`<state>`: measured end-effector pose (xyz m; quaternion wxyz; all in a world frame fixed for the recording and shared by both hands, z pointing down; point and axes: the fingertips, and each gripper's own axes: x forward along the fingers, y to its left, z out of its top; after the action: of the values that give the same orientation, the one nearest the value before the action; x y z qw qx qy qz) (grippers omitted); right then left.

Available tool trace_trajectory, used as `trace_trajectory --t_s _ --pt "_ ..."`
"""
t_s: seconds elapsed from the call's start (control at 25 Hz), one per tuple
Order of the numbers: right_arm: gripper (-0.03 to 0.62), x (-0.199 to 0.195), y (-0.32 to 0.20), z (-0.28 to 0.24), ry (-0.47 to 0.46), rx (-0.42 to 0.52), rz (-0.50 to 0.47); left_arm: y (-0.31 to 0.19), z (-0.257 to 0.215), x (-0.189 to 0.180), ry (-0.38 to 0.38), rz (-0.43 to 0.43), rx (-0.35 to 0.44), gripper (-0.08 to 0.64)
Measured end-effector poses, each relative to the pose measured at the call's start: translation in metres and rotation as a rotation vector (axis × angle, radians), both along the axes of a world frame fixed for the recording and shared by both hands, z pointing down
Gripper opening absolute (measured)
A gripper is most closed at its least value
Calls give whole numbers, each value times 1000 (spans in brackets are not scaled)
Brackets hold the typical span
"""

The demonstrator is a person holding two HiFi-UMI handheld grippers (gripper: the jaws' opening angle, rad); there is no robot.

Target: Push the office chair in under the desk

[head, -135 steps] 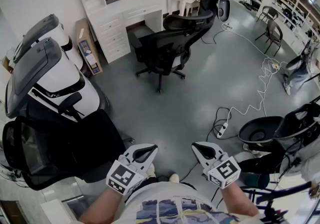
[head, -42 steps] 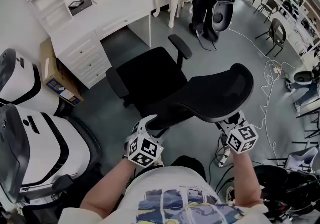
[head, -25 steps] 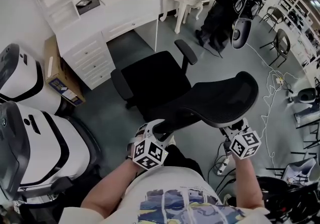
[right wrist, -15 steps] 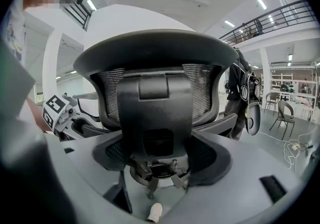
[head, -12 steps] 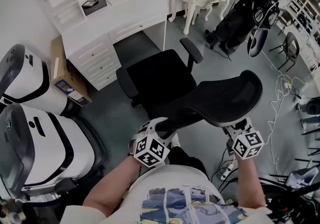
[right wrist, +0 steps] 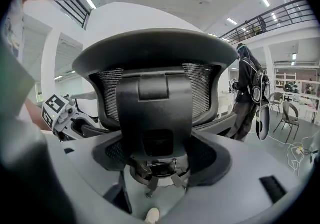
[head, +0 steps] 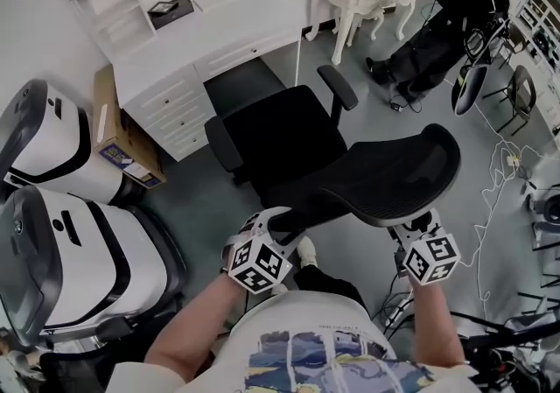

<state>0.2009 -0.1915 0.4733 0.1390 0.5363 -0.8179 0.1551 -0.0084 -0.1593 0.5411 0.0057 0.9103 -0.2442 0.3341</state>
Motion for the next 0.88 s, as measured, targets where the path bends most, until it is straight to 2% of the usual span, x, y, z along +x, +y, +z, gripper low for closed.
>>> trace_trajectory --t_s 0.88 --pt "341 -5 -87 0 -5 -7 -31 -75 2 -3 -37 -45 -49 209"
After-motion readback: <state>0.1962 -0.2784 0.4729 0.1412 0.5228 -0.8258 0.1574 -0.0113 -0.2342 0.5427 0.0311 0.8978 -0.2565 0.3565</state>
